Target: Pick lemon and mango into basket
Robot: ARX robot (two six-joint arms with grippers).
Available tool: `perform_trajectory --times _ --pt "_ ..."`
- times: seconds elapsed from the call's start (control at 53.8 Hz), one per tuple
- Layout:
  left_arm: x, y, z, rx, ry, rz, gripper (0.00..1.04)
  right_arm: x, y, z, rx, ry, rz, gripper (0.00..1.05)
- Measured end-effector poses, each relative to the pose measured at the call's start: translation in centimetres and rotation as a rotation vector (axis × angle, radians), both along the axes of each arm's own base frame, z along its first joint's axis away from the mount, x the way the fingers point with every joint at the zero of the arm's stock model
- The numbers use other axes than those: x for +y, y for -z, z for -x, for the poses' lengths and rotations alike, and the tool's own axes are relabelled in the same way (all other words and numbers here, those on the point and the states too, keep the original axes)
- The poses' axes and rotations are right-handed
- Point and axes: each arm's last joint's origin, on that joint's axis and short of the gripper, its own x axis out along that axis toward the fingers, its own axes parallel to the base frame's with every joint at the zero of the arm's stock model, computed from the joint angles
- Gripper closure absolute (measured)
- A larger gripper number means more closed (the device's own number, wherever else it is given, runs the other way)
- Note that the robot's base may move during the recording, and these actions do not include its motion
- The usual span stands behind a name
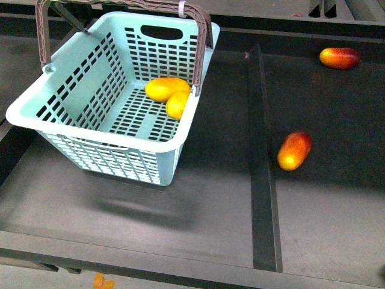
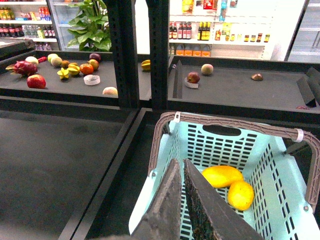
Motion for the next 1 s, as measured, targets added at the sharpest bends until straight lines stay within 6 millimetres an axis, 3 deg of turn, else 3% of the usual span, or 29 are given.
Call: perform_trajectory --times 0.465,0.669,1.004 --pt "2.5 1.7 3.8 0.002 -0.004 -0.004 1.02 0.0 0.0 0.0 0.0 0.001 0.0 0.09" --pt "2.5 2.7 4.8 0.0 0.0 -0.004 1.02 0.0 0.0 0.0 0.0 0.0 0.0 0.09" --pt "2.6 2.2 6.5 -0.02 0.001 -0.005 1.02 0.0 0.0 0.0 0.0 0.0 0.0 0.09"
